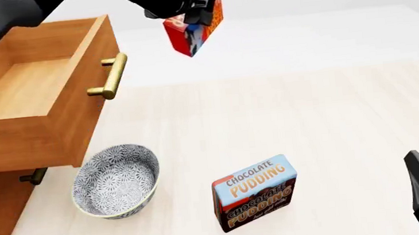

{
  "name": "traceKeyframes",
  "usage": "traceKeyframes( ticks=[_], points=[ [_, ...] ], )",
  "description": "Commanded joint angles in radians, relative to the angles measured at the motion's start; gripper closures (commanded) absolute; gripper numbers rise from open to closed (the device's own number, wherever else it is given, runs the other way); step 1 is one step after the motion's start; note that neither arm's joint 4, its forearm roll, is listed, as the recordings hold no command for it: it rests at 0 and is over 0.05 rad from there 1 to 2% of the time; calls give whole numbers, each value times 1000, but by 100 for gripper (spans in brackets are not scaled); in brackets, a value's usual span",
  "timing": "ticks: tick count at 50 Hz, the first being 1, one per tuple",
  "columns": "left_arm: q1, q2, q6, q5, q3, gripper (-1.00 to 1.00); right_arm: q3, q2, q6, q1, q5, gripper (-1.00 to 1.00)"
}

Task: Put the butter at the back in the top drawer of the cabinet and close it.

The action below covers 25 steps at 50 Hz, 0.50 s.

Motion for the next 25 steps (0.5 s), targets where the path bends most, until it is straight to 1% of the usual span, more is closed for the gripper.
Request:
traceKeyframes(
  ticks=[1, 5, 11, 22, 25],
  points=[
    [71, -87, 31, -3, 52, 100, 0, 0, 0, 0, 0, -100],
    [83, -105, 28, -2, 59, 100, 0, 0, 0, 0, 0, -100],
    [126, -152, 32, 1, 93, 100, 0, 0, 0, 0, 0, -100],
    [169, -193, 38, 10, 112, 100, 0, 0, 0, 0, 0, -100],
    [197, -224, 42, 15, 129, 100, 0, 0, 0, 0, 0, -100]
  ],
)
